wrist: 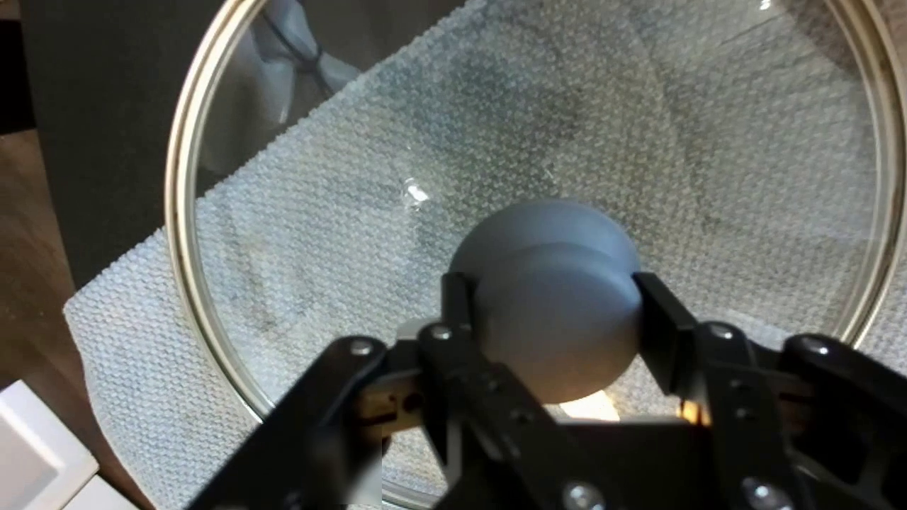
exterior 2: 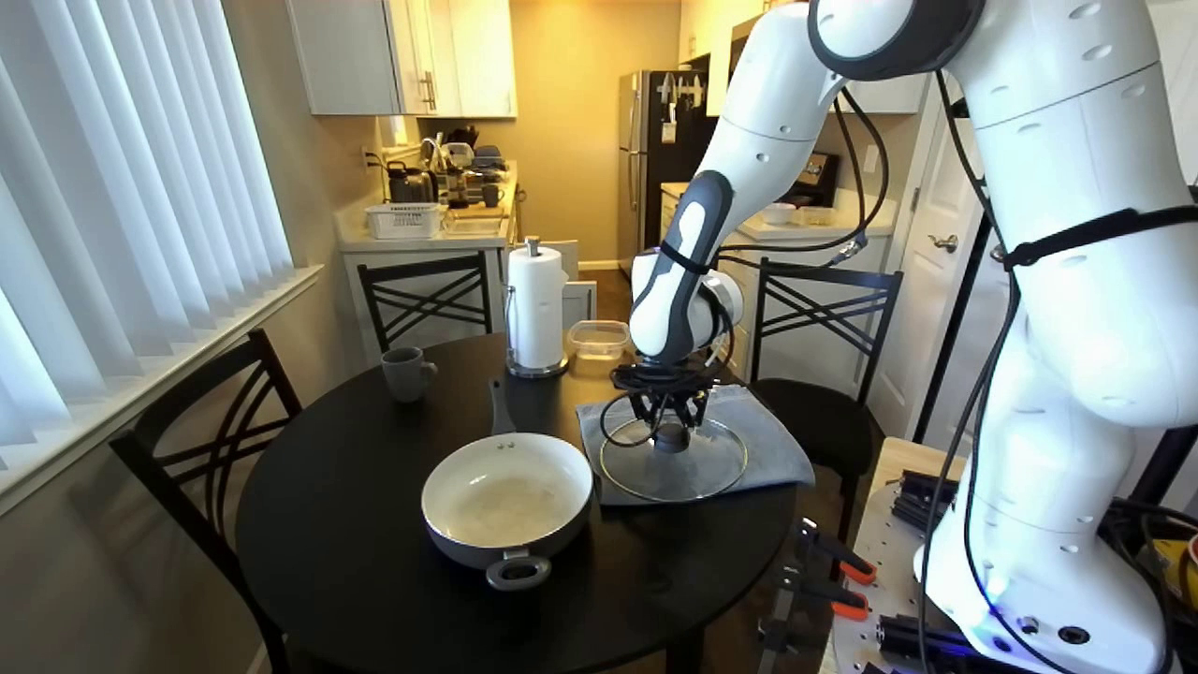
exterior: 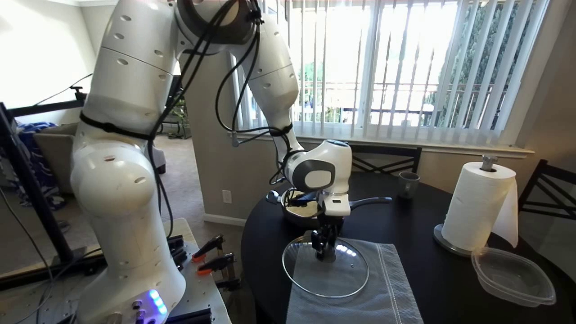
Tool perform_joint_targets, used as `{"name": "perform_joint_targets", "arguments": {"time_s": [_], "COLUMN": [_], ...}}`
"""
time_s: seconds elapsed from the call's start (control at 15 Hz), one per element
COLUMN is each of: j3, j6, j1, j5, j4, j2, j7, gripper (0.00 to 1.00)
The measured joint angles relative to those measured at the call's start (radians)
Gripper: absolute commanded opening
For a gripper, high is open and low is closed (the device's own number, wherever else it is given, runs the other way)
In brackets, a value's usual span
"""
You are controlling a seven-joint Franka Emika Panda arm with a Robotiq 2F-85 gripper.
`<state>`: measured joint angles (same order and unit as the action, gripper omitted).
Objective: Remove the lid from the pot
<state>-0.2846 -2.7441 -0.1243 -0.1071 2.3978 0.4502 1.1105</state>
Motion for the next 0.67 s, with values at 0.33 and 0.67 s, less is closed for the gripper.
{"name": "perform_joint_targets", "arguments": {"time_s": [0.33, 0.67], "j3": [-0.02, -0.038], "j6": [-0.001, 0.0], "j1": [-0.031, -0.078], "j5": [0.001, 0.055], "j4": [-0.014, -0.023], "j2": [0.014, -0.021], "j7": [0.058, 0.099], "gripper": [1.0, 1.0]}}
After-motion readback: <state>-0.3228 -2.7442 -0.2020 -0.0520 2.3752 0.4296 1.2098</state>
